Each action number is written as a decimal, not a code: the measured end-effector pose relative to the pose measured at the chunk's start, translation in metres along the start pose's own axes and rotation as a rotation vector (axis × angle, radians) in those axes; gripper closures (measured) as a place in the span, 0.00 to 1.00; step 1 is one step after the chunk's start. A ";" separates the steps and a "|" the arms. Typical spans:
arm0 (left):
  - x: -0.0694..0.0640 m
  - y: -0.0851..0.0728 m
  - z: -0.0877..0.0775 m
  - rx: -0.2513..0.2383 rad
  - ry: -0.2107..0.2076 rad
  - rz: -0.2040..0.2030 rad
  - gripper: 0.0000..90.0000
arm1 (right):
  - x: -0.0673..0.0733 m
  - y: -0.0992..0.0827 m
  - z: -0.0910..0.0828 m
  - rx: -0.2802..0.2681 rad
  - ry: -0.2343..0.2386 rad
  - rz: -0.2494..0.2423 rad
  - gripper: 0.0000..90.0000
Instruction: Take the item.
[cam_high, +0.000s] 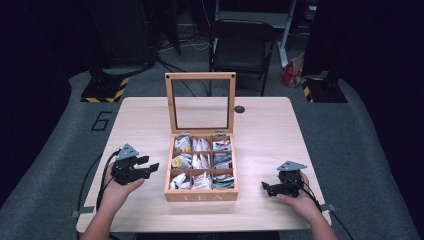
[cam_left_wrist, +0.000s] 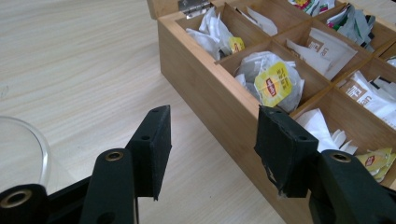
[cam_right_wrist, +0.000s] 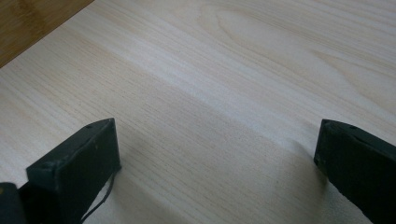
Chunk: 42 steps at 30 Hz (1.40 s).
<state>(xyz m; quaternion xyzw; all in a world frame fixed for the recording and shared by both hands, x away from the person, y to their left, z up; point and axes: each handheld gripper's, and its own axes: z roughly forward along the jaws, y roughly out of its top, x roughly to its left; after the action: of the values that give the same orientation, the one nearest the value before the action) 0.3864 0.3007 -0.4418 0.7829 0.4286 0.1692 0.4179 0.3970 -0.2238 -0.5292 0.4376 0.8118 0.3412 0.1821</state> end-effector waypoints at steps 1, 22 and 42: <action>0.001 0.004 0.000 -0.006 0.004 0.007 0.51 | 0.000 0.000 0.000 0.000 0.001 0.001 0.00; -0.008 0.036 0.011 -0.013 -0.040 0.030 0.57 | 0.000 0.000 0.000 0.000 0.001 0.001 0.00; -0.022 0.039 0.036 0.017 -0.080 0.063 0.61 | 0.000 0.000 0.000 0.000 0.001 0.001 0.00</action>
<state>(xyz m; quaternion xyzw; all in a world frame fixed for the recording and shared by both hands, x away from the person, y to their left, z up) 0.4167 0.2532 -0.4298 0.8057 0.3882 0.1471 0.4225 0.3970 -0.2238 -0.5291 0.4377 0.8117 0.3414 0.1816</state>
